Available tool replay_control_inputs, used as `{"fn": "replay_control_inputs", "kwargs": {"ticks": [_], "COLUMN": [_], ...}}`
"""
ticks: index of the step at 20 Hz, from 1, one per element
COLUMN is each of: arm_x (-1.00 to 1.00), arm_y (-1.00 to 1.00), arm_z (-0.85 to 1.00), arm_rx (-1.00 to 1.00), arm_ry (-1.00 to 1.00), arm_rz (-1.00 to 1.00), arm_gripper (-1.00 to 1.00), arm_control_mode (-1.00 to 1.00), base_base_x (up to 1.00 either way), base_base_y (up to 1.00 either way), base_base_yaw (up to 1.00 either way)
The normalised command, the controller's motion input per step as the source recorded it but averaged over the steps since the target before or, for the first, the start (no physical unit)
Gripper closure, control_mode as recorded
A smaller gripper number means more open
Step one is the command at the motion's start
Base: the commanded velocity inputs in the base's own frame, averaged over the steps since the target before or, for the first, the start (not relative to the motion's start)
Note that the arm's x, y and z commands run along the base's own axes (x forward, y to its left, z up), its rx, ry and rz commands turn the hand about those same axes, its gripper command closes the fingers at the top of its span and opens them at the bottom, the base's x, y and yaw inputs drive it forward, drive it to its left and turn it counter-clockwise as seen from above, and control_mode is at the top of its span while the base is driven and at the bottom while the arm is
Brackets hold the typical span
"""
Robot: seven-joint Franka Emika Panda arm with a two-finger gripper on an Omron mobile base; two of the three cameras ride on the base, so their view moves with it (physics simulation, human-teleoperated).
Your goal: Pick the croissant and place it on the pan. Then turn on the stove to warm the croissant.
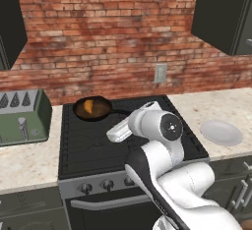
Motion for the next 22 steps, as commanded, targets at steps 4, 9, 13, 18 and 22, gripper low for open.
{"fn": "replay_control_inputs", "kwargs": {"ticks": [4,9,13,18,22], "arm_x": [-0.26,-0.37,-0.44,-0.32,-0.29], "arm_y": [0.0,-0.01,-0.01,-0.03,-0.14], "arm_z": [0.0,0.0,0.0,-0.05,-0.11], "arm_rx": [0.03,0.03,0.02,0.0,0.0], "arm_ry": [-0.31,-0.3,-0.27,-0.22,-0.16], "arm_rz": [-0.01,-0.01,-0.02,-0.01,0.0], "arm_gripper": [-1.0,-1.0,-1.0,-1.0,-1.0], "arm_control_mode": [-1.0,-1.0,-1.0,-1.0,-1.0], "base_base_x": [0.0,0.0,0.0,0.0,0.0], "base_base_y": [0.0,0.0,0.0,0.0,0.0], "base_base_yaw": [0.0,0.0,0.0,0.0,0.0]}}
